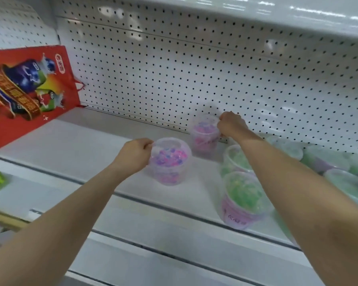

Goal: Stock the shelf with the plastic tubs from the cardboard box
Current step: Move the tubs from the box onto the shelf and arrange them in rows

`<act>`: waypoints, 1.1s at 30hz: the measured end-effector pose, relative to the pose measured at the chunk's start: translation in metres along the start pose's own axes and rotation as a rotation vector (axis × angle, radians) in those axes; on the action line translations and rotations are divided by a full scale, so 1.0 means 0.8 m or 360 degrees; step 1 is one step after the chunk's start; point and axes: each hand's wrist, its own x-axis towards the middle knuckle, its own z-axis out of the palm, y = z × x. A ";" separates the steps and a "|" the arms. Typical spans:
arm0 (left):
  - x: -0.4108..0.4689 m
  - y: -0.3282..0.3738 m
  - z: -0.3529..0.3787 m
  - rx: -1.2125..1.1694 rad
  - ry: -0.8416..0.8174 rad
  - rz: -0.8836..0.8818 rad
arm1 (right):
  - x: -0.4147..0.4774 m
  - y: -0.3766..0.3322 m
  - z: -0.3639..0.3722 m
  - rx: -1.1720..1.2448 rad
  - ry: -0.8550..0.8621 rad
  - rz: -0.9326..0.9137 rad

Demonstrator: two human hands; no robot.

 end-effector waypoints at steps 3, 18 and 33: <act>0.015 0.006 0.010 -0.0026 -0.0019 -0.0021 | 0.008 -0.001 0.010 -0.0080 0.0008 0.0034; 0.016 0.021 0.037 0.0510 0.0260 0.0420 | -0.022 0.063 -0.003 -0.0288 0.0377 -0.0527; 0.007 0.049 0.070 0.1264 -0.0020 0.1084 | -0.117 0.096 0.010 -0.0564 0.0141 -0.0205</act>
